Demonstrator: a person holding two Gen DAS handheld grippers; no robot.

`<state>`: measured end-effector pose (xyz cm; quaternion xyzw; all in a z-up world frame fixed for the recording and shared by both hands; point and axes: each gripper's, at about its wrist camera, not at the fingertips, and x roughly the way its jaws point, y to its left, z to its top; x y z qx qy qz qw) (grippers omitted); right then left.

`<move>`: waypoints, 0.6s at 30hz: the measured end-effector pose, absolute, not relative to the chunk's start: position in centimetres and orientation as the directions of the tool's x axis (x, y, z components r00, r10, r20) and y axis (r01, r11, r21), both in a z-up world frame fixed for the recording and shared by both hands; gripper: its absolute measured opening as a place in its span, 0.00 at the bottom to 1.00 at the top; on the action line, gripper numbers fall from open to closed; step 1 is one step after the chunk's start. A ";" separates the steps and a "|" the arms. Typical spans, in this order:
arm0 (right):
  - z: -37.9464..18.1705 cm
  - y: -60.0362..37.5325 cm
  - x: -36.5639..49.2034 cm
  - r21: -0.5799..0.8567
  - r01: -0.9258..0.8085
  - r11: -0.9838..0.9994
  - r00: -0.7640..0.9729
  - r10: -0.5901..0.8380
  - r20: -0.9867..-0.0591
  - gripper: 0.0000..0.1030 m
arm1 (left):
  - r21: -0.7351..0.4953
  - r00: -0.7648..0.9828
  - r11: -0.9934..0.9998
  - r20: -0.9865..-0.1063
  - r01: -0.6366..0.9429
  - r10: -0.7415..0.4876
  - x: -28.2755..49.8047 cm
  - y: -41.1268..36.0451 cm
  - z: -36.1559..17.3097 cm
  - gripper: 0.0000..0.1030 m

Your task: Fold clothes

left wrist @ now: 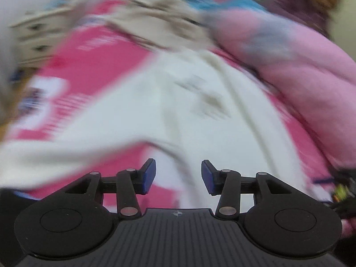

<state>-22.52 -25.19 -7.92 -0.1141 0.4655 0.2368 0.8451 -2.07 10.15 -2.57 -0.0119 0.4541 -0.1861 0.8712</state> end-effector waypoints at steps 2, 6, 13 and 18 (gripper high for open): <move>-8.3 -24.2 -23.8 -0.005 -0.587 0.810 0.440 0.314 -0.841 0.57 | -0.193 0.488 0.907 -0.790 0.375 -0.370 -3.5 6.9 -5.0 0.44; -9.9 -22.7 -24.4 -0.060 -0.651 0.757 0.411 0.284 -0.866 0.59 | -0.205 0.446 0.889 -0.805 0.410 -0.392 -5.2 2.7 -9.8 0.44; -13.1 -20.9 -24.7 -0.152 -0.674 0.723 0.424 0.211 -0.881 0.64 | -0.171 0.427 0.902 -0.836 0.397 -0.346 -6.3 1.0 -13.2 0.44; -11.4 -23.5 -24.0 -0.040 -0.587 0.808 0.400 0.248 -0.882 0.16 | -0.215 0.420 0.910 -0.833 0.355 -0.361 -6.4 1.9 -13.3 0.45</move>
